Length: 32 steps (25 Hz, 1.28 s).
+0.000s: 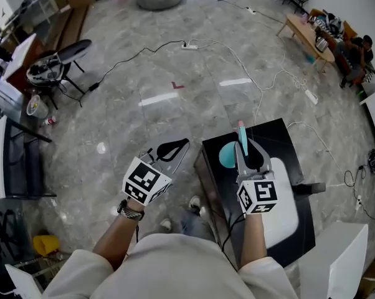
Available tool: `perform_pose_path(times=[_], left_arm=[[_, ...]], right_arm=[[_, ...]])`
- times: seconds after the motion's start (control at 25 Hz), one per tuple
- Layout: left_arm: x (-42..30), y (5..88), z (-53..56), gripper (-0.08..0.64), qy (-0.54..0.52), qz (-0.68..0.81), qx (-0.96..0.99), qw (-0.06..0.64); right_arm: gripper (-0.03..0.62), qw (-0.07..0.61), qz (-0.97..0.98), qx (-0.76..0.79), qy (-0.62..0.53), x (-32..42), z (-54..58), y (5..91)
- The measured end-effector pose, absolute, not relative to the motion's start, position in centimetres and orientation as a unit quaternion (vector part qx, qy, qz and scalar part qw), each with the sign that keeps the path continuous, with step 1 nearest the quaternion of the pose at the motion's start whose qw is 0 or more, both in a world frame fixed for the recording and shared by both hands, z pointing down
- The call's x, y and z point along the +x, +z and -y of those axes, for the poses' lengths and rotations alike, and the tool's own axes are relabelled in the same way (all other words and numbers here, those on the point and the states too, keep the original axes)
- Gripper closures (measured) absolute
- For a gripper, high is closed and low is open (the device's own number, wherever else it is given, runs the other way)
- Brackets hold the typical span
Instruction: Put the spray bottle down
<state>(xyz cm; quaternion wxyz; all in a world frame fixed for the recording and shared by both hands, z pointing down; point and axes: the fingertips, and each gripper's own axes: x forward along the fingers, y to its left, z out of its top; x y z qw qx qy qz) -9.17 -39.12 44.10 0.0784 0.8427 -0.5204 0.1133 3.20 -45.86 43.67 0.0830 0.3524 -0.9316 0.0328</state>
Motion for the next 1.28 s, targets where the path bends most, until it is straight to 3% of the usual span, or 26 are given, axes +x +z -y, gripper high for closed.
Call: perform_pose_path(times=[1.28], left_arm=[[-11.4, 51.0, 44.5, 0.556, 0.134, 0.592, 0.783, 0.139]], right_arm=[[0.499, 0.111, 0.965, 0.231, 0.057, -2.9, 53.2, 58.9]])
